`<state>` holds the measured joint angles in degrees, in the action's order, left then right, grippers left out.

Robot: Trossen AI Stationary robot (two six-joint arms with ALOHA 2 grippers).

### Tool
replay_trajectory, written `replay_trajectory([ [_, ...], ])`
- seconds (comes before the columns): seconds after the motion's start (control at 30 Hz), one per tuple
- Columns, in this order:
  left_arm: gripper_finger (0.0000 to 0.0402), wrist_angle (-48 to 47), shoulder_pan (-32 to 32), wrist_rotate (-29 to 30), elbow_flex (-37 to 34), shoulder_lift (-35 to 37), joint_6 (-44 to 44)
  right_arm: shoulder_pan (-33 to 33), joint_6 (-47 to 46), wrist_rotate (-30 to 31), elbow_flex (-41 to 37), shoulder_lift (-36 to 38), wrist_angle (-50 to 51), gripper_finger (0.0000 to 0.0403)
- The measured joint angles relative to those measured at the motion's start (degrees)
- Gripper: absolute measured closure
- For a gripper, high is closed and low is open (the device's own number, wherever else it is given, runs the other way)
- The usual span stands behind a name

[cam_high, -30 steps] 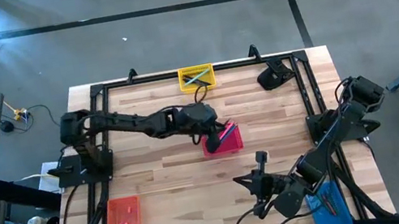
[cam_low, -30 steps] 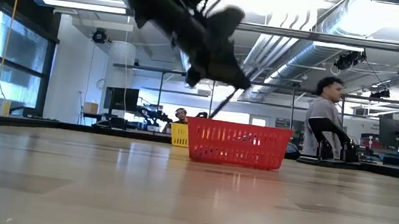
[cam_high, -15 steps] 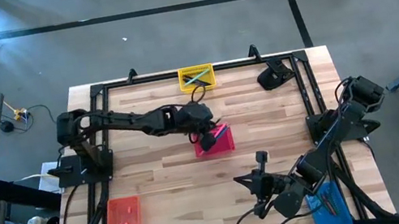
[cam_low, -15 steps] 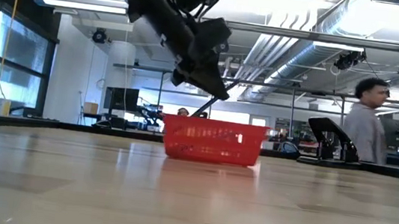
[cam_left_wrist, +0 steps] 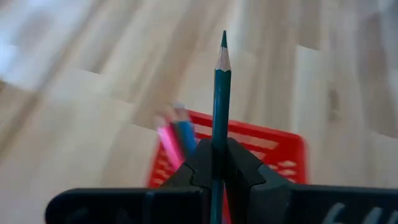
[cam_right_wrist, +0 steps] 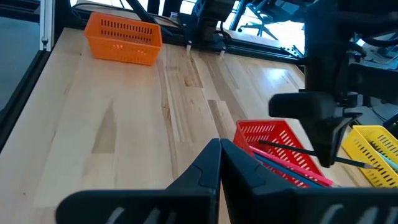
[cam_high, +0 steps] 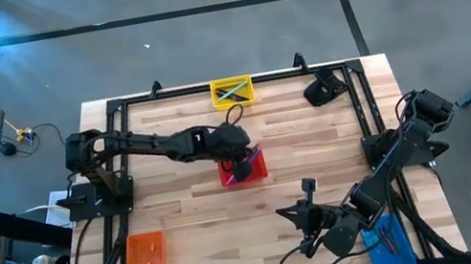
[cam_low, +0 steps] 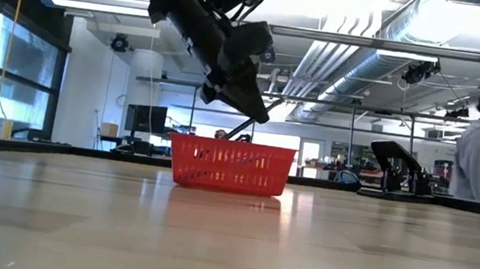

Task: Sort crayons/erasers/pens/pencils in bins
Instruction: Put the green pencil into the red bin, then put the orange eraser into the orange bin

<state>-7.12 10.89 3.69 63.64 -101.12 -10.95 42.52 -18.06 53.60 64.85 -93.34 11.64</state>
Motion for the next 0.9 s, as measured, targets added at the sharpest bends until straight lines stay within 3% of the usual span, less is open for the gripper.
replay_trajectory([
  [0.13,0.0396,-0.24,-0.26,-1.62,0.00,0.00,-3.02,0.00,-0.09,0.00,0.01,0.00,0.00,0.0403],
  [0.3,0.0358,-0.72,0.35,-1.36,0.00,-0.19,-5.37,0.00,-0.11,-0.02,0.01,0.00,-0.02,0.0403],
  [0.57,0.0315,-1.32,-0.12,-1.25,-0.02,-0.02,-3.20,0.00,-1.42,-0.17,0.01,0.00,-0.02,0.0403],
  [0.77,0.0338,-11.30,-2.16,5.50,-0.20,7.16,0.42,0.00,-1.64,-1.16,0.01,0.00,0.79,0.0403],
  [0.9,0.0375,-14.23,-6.62,12.70,-5.86,13.94,-0.19,0.02,-4.06,-1.57,-0.01,-0.02,2.97,0.0403],
])
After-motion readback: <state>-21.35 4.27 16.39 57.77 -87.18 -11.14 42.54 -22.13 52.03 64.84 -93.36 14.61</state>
